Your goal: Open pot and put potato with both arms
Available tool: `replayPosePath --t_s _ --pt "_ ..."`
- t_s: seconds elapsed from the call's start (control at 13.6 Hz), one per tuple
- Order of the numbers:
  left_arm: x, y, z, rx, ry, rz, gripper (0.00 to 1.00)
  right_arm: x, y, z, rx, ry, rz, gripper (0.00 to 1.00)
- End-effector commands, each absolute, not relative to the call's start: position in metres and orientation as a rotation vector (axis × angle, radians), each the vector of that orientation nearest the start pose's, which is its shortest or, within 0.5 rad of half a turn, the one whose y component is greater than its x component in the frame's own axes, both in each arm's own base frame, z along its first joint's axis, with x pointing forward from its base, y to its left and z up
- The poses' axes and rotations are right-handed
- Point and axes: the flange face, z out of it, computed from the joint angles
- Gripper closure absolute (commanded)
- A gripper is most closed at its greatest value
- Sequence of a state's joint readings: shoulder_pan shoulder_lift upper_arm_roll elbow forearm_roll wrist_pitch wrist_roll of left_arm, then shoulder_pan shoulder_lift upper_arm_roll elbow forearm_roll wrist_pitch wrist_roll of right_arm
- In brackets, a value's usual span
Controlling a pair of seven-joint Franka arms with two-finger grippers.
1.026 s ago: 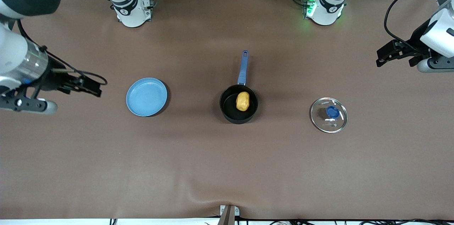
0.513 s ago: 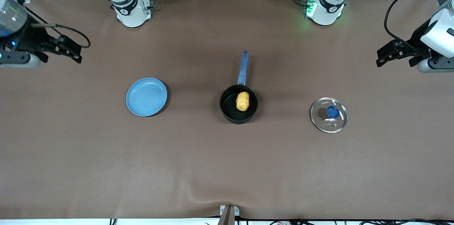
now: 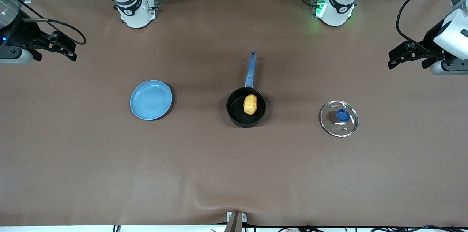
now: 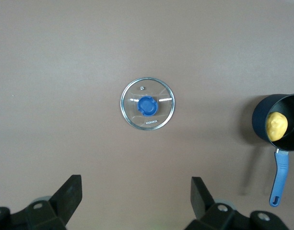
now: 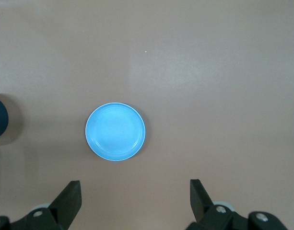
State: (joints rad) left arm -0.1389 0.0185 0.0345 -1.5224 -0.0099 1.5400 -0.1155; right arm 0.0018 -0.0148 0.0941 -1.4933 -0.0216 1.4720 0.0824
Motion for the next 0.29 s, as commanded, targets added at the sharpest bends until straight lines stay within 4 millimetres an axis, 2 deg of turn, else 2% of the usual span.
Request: replayPosePath --t_s 0.0,0.22 --pt "0.5494 -0.0583 0.6388 -3.181 -0.028 -0.015 0.00 0.5373 0.0315 0.6656 -3.118 -0.090 -0.001 0.00" --pt "0.5499 -0.0583 0.6373 -3.181 -0.028 -0.010 0.00 0.5344 0.0394 0.6662 -3.119 -0.107 0.013 0.00"
